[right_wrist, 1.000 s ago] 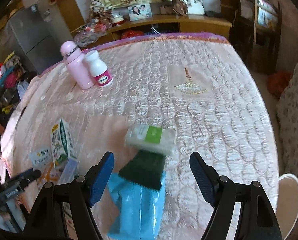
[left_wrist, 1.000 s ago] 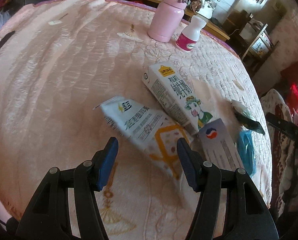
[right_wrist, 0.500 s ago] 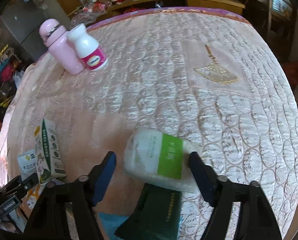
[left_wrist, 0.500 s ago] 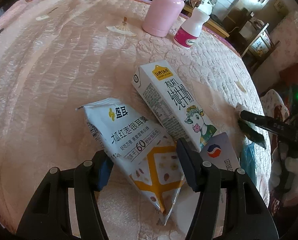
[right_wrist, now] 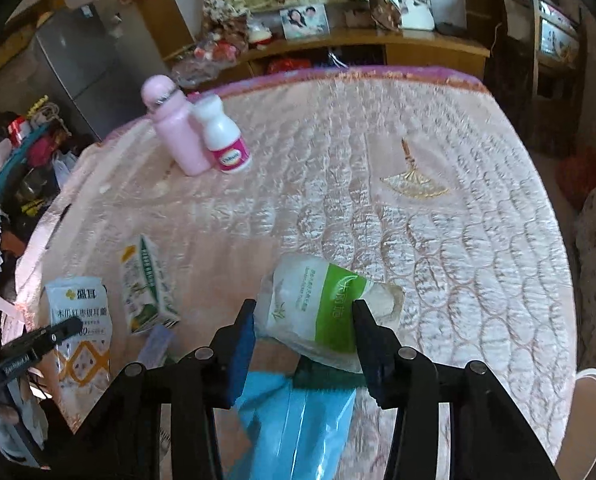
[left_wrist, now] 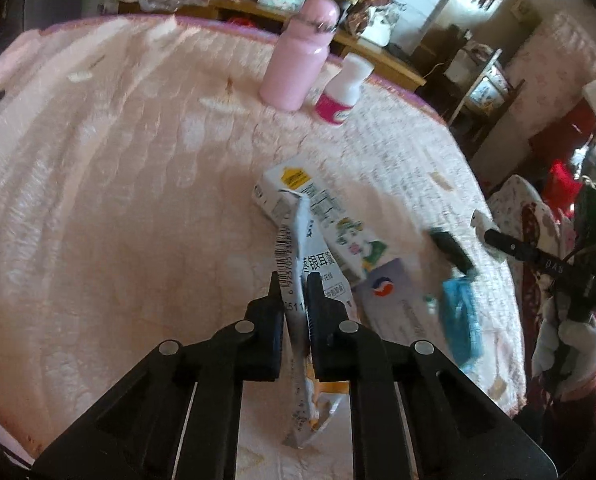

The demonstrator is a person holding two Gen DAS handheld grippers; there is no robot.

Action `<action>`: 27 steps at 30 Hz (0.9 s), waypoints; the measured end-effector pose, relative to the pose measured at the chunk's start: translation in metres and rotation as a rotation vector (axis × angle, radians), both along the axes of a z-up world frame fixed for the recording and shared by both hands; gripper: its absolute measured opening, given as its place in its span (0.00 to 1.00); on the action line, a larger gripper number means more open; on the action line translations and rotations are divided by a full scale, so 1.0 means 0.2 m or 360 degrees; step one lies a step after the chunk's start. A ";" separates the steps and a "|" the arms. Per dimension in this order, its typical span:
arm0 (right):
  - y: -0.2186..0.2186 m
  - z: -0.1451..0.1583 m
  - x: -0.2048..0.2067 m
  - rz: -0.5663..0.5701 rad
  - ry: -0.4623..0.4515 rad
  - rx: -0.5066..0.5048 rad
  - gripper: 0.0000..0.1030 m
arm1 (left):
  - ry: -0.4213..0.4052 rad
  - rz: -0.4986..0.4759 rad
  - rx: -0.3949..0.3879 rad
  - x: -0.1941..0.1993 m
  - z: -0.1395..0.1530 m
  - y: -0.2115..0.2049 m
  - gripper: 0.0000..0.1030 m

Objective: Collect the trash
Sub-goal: 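Lift both held items and carry them toward the white bucket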

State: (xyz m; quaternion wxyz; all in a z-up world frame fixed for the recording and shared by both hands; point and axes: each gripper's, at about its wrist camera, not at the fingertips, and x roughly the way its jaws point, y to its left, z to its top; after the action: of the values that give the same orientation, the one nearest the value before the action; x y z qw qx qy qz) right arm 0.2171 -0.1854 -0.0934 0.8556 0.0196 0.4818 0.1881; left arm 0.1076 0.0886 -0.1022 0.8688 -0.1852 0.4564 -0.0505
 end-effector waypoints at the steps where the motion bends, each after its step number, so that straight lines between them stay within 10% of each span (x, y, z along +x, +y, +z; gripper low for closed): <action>1: -0.01 0.03 -0.04 0.0005 -0.0021 0.0002 0.44 | -0.0013 -0.0004 -0.0001 -0.01 0.02 0.00 0.07; 27: -0.31 0.23 -0.53 -0.0042 -0.0192 0.0000 0.44 | -0.0263 -0.0347 0.0057 -0.09 0.37 -0.58 0.05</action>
State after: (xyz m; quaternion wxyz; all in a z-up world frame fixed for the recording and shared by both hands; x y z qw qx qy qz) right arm 0.1107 -0.2469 -0.0477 0.8856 0.0146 0.4290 0.1775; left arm 0.0896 -0.0275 -0.0278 0.8960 -0.1140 0.4015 -0.1516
